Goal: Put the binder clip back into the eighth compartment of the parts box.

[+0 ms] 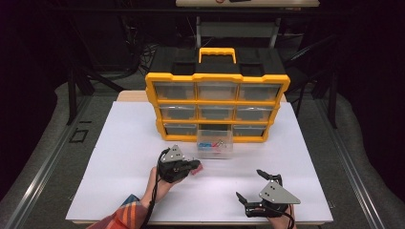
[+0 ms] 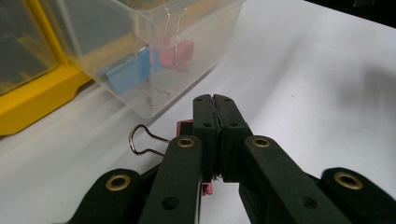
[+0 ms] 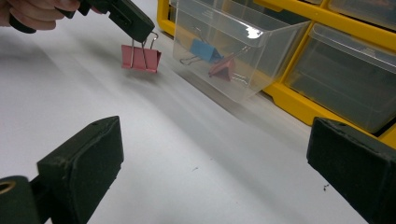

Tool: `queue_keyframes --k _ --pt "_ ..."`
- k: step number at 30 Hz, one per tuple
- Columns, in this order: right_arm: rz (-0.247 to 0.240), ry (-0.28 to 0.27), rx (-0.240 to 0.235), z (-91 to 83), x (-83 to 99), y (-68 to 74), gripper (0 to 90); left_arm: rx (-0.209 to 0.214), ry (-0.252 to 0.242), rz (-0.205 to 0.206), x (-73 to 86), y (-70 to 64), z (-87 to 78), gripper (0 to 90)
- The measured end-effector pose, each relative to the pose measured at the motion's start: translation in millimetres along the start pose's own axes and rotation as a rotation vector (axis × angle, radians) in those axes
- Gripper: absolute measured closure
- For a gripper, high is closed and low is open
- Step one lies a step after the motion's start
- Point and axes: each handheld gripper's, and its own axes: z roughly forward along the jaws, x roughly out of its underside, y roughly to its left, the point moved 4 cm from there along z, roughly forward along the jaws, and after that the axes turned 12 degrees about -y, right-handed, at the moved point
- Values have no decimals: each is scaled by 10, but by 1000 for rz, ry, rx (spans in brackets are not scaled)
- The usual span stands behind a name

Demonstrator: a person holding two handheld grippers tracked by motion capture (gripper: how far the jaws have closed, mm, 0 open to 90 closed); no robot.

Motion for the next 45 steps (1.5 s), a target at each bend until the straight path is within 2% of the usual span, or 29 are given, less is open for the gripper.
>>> queue_keyframes --k 17,28,37,45 --pt "-3 -2 -1 3 -4 -2 32 -66 -23 0 -89 175 -155 882" --pt "0 -3 1 -2 -4 0 32 -109 -52 6 -229 275 -238 882" --pt "-2 -3 2 1 -5 6 32 -129 -84 20 -436 319 -259 882" --pt "-4 -3 1 -3 -7 8 32 -152 -100 60 -682 366 -276 882"
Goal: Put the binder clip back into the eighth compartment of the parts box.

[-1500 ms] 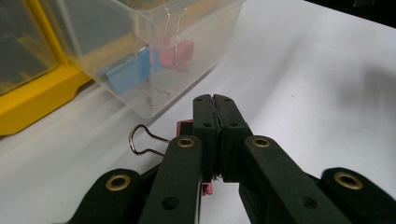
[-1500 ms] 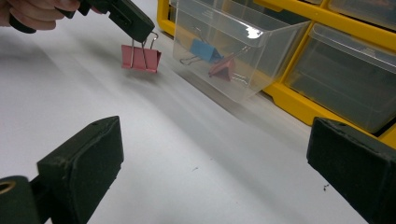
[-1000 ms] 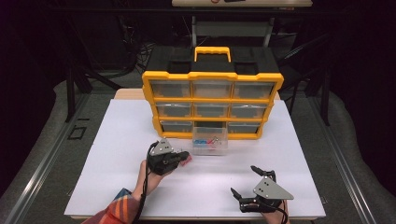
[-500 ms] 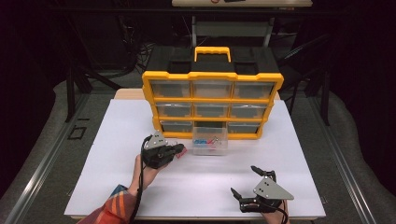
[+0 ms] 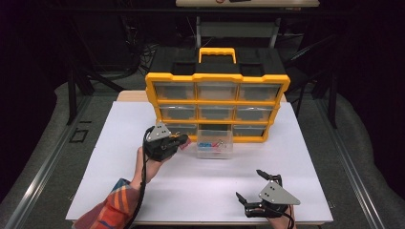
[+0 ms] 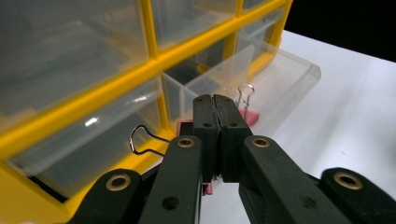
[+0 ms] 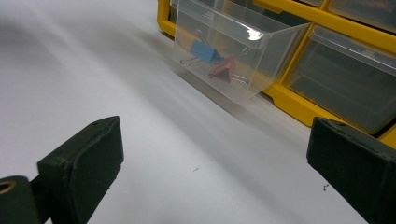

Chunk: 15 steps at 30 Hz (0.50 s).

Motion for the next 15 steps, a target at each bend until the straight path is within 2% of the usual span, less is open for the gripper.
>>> queue_keyframes --k 15 --pt "6 -3 2 -3 -1 -2 29 -9 -54 48 -385 9 51 883"
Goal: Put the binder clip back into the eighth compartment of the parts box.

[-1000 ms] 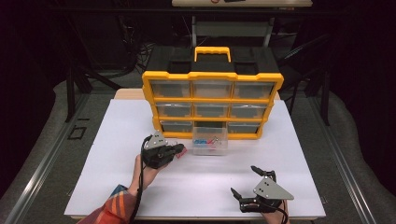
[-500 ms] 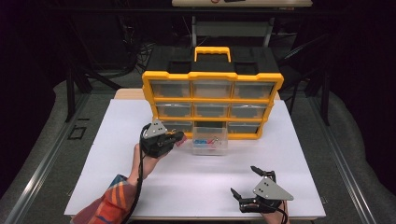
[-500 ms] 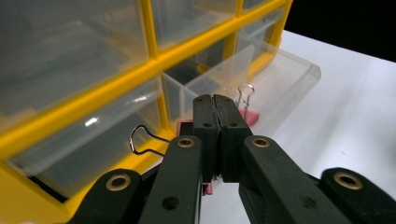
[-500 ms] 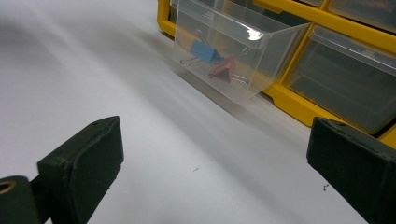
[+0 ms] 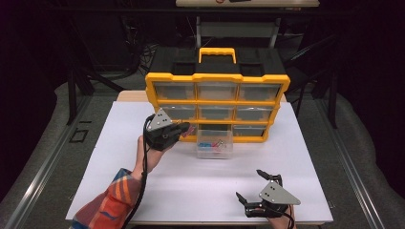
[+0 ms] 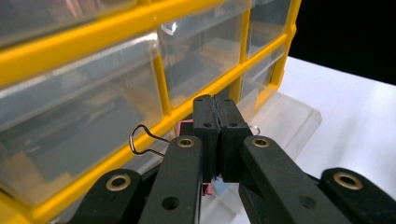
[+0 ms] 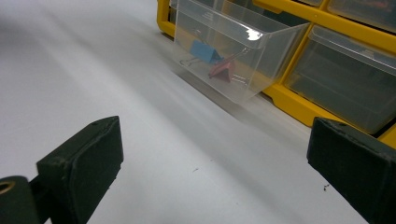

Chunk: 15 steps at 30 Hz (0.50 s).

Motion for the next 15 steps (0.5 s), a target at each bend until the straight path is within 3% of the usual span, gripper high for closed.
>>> queue_keyframes --k 3,15 --pt "1 -18 7 -12 -13 -9 21 4 -5 9 -51 -14 33 882" --pt "11 -5 4 -1 -1 -17 0 33 -25 27 -206 -105 195 882"
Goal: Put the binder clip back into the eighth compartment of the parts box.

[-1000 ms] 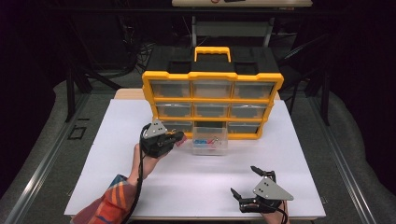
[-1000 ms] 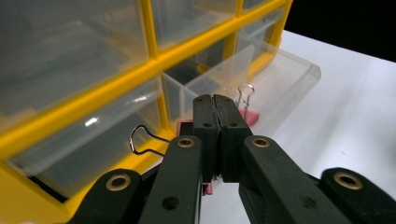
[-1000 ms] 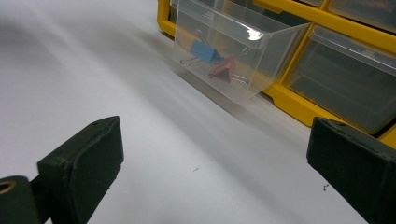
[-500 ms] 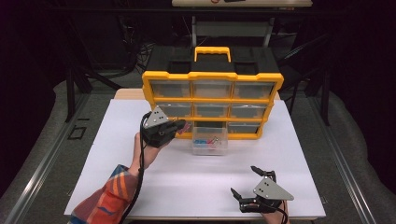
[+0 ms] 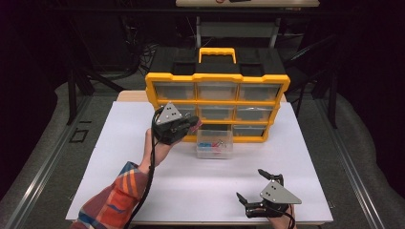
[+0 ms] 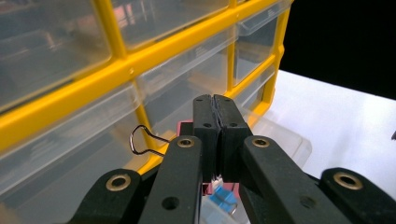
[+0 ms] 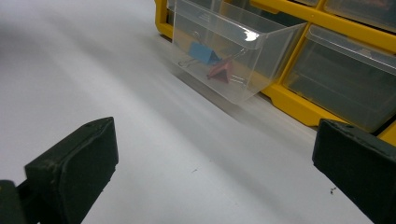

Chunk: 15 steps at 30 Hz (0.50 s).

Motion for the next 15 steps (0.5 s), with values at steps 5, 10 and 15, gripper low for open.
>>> queue_keyframes --k 5,10,15 --pt "-8 6 2 5 4 4 0 22 0 6 -36 -66 92 882" --pt "-10 6 2 3 4 4 0 44 5 7 -37 -141 196 882" --pt "-11 8 3 4 6 2 0 63 19 7 5 -196 279 882"
